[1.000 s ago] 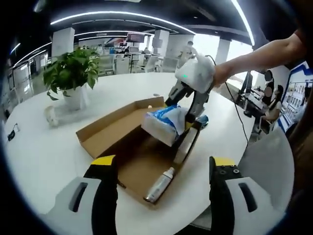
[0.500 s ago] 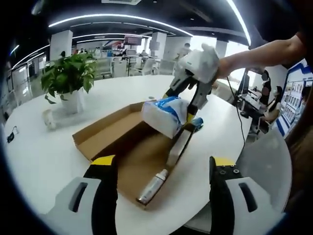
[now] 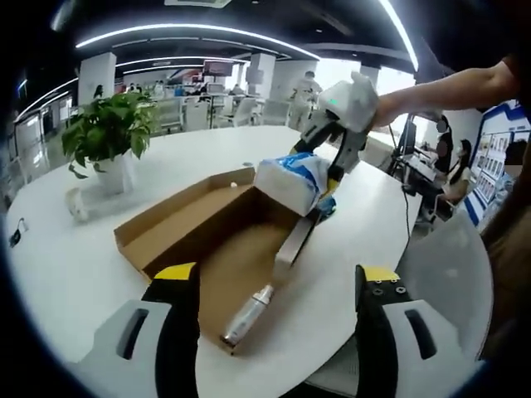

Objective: Operate the shoe box by opening the lid, removing the specified soft item, and placing it in the target area until the item is outside and the box remains undamaged.

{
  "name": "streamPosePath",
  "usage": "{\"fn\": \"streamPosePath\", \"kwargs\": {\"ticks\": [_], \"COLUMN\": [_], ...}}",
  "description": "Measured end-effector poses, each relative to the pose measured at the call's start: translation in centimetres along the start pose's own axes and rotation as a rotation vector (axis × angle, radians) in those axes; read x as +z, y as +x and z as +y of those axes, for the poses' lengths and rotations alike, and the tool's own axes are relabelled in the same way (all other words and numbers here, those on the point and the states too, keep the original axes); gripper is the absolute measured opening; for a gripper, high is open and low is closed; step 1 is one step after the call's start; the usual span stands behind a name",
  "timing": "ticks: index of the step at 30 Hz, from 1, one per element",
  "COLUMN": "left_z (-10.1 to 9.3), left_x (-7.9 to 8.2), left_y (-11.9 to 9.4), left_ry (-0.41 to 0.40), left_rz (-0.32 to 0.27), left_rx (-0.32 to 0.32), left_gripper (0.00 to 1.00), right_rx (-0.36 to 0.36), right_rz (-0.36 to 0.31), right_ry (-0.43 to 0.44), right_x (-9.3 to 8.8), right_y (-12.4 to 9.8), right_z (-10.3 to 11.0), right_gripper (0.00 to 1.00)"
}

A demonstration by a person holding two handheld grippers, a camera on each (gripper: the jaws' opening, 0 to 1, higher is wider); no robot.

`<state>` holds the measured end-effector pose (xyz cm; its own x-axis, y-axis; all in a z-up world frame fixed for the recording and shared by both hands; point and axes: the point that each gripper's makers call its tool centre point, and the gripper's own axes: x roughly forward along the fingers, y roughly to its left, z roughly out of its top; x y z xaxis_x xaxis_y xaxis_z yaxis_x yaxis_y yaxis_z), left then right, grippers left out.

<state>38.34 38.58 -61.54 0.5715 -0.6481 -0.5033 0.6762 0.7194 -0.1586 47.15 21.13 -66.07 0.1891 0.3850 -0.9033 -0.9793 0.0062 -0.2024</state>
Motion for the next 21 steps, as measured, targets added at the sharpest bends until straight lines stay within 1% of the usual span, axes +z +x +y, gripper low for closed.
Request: {"fn": "streamPosePath", "kwargs": {"ticks": [4,11,16,21], "left_z": [-0.3,-1.1,-1.3,-1.3], "left_x": [0.1,0.2,0.5,0.6], "left_y": [0.2,0.7,1.1,1.4], "left_ry": [0.008,0.027,0.035,0.039], "left_rz": [0.001,0.008,0.012,0.018], "left_rx": [-0.009,-0.028,-0.036,-0.04], "left_gripper": [0.77,0.77,0.77,0.77], "right_rx": [-0.009,-0.011,-0.003,-0.021], "right_rz": [0.004,0.036,0.074,0.086], "right_ry": [0.038,0.078,0.112,0.159], "right_x": [-1.6,-5.2,-8.3,-11.0], "right_y": [-0.4,-0.8,-1.1,-1.5], "right_z": [0.5,2.0,3.6,4.4], "right_gripper": [0.45,0.45,0.45,0.45]}}
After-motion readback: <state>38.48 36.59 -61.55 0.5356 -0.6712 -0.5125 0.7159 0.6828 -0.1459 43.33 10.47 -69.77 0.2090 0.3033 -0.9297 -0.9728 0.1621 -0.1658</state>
